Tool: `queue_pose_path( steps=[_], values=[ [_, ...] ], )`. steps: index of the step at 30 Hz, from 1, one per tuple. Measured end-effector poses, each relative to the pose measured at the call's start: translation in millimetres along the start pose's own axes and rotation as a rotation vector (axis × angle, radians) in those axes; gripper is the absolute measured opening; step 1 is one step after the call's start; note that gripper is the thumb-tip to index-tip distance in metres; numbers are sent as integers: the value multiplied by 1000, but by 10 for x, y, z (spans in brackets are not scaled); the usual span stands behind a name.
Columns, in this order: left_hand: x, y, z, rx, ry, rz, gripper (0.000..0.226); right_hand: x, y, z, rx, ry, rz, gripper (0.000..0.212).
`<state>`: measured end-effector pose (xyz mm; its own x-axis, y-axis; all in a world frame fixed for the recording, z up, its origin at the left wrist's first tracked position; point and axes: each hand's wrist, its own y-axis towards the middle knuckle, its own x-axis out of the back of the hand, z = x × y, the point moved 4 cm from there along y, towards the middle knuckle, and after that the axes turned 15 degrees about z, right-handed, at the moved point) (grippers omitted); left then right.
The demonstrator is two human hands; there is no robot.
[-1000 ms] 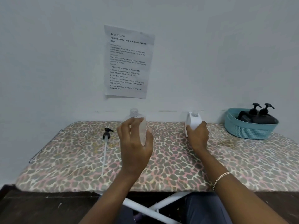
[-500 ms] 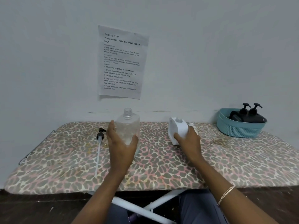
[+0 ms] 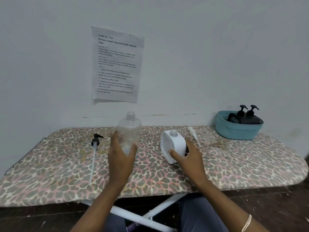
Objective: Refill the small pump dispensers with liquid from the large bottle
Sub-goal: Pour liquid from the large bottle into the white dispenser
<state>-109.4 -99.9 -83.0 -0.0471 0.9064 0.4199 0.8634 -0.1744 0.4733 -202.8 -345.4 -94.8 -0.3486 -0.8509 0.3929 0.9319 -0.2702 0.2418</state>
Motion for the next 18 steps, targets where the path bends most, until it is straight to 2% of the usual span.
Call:
queue_pose_path(
  steps=[3, 7, 13, 18],
  values=[
    [-28, 1, -32, -38, 47, 27, 66, -32, -57, 11, 19, -6, 10, 57],
    [-71, 0, -73, -101, 105, 58, 63, -52, -141, 34, 30, -4, 9, 54],
    [-139, 4, -96, -203, 263, 75, 77, -73, -162, 31, 22, -22, 55, 63],
    [-141, 22, -89, -295, 422, 60, 84, -112, -178, 64, 55, -28, 72, 58]
  ],
)
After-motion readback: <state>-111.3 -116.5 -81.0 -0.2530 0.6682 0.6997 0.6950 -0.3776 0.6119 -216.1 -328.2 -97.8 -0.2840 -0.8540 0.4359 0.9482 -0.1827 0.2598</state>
